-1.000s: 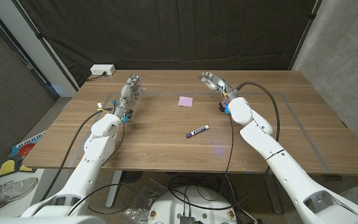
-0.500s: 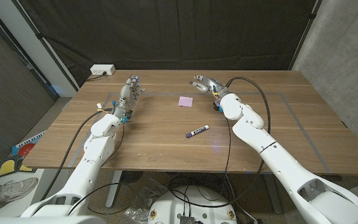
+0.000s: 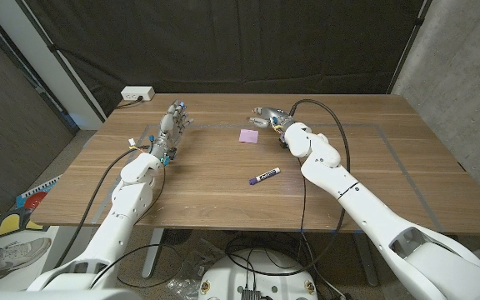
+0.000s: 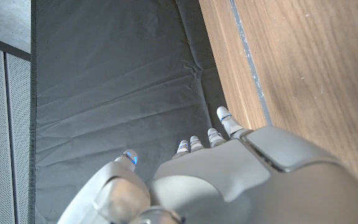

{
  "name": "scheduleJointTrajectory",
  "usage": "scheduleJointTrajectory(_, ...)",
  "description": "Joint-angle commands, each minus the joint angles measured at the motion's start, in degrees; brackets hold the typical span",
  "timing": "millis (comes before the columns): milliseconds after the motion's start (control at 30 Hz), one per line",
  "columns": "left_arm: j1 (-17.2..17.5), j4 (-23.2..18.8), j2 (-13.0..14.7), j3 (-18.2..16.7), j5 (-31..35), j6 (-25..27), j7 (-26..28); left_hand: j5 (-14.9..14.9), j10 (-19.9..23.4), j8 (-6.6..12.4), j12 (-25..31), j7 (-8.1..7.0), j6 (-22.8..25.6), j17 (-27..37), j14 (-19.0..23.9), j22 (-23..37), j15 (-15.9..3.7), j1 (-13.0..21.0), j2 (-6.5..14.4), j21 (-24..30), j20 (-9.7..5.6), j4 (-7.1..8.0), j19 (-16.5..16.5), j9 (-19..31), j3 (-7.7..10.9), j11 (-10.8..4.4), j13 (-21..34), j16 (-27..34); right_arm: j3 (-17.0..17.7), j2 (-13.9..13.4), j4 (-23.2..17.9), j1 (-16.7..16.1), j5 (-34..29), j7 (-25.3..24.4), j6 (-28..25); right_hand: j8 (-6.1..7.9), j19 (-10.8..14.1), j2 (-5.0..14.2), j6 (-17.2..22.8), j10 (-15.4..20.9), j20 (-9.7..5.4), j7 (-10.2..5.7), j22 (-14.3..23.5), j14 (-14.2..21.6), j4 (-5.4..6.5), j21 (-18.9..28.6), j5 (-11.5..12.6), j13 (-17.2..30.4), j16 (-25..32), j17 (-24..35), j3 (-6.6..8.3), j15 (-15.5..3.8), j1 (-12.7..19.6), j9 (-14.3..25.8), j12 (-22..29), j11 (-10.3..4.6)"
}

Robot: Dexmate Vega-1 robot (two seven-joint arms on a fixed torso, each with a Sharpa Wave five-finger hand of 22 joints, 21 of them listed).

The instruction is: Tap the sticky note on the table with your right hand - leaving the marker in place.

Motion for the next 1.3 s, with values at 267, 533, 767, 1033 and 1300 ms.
scheduleJointTrajectory(267, -0.41, 1.22, -0.06, -0.41, -0.17, -0.45, -0.42, 0.27, -11.29, 0.05, 0.16, -0.34, -11.76, 0.32, -11.8, 0.17, -2.73, 0.13, 4.59, -0.45, -2.6, -0.1, -11.59, 0.15, 0.38, 0.41, 0.07, 0.16, -5.13, 2.74, 5.25, 5.25, -8.02, 8.85, -3.18, 0.28, 1.03, 0.22, 1.38, 2.55, -0.49, 0.25, 0.13, 1.34, -0.34, 0.54, -0.2, 0.1, 0.4, 0.23, 0.49, -1.49, 1.25, 0.29, 0.71, -0.85)
scheduleJointTrajectory(533, -0.74, 1.94, -0.05, -0.62, -0.19, -0.42, -0.62, 0.27, -11.27, 0.05, 0.15, -0.28, -11.71, 0.32, -11.83, 0.17, -2.7, 0.13, 4.58, -0.51, -2.62, -0.09, -11.53, 0.16, 0.39, 0.39, 0.07, 0.13, -6.21, 3.98, 8.51, 7.04, -9.08, 10.73, -3.29, 0.37, 1.9, 0.26, 2.38, 3.84, -0.66, 0.46, 0.15, 2.53, -0.57, 0.82, -0.16, 0.09, 0.61, 0.25, 0.74, -1.68, 1.7, 0.3, 0.94, -1.46)
scheduleJointTrajectory(767, -1.2, 2.74, 0.01, -0.79, -0.07, -0.45, -0.82, 0.26, -11.35, 0.01, 0.11, -0.35, -11.78, 0.33, -11.87, 0.18, -2.77, 0.12, 4.58, -0.62, -2.65, -0.07, -11.56, 0.16, 0.4, 0.34, 0.07, 0.11, -8.49, 5.23, 11.44, 9.09, -12.09, 12.76, -4.65, 0.12, 1.97, 0.31, 2.01, 4.01, -0.75, 0.69, 0.16, 2.69, -0.56, 0.83, -0.15, 0.09, 0.59, 0.29, 0.8, -1.77, 1.78, 0.31, 0.89, -1.57)
scheduleJointTrajectory(1033, -1.73, 3.67, -0.06, -1.03, -0.03, -0.57, -1.13, 0.26, -11.41, -0.02, 0.07, -0.35, -11.81, 0.33, -11.93, 0.19, -2.75, 0.09, 4.58, -0.73, -2.64, -0.05, -11.58, 0.16, 0.4, 0.34, 0.07, 0.08, -11.03, 6.94, 15.02, 11.24, -16.72, 15.16, -7.39, -0.11, 1.77, 0.43, 1.78, 3.2, -1.04, 0.74, 0.19, 2.19, -0.08, 0.73, -0.17, 0.09, 0.37, 0.51, 0.72, -1.99, 1.43, 0.32, 0.38, -1.71)
scheduleJointTrajectory(1300, -2.11, 4.34, -0.15, -1.15, 0.11, -0.67, -1.43, 0.26, -11.42, -0.01, 0.06, -0.35, -11.76, 0.33, -11.97, 0.2, -2.87, 0.05, 4.59, -0.82, -2.65, -0.03, -11.55, 0.16, 0.41, 0.39, 0.08, 0.06, -12.19, 8.43, 18.3, 12.84, -19.29, 17.51, -9.15, -0.2, 1.49, -0.08, 1.98, 1.97, -1.34, 0.59, 0.24, 0.73, 0.91, 0.59, -0.27, 0.12, -0.09, 0.75, 0.02, -2.02, 0.19, 0.34, -0.34, -1.9)
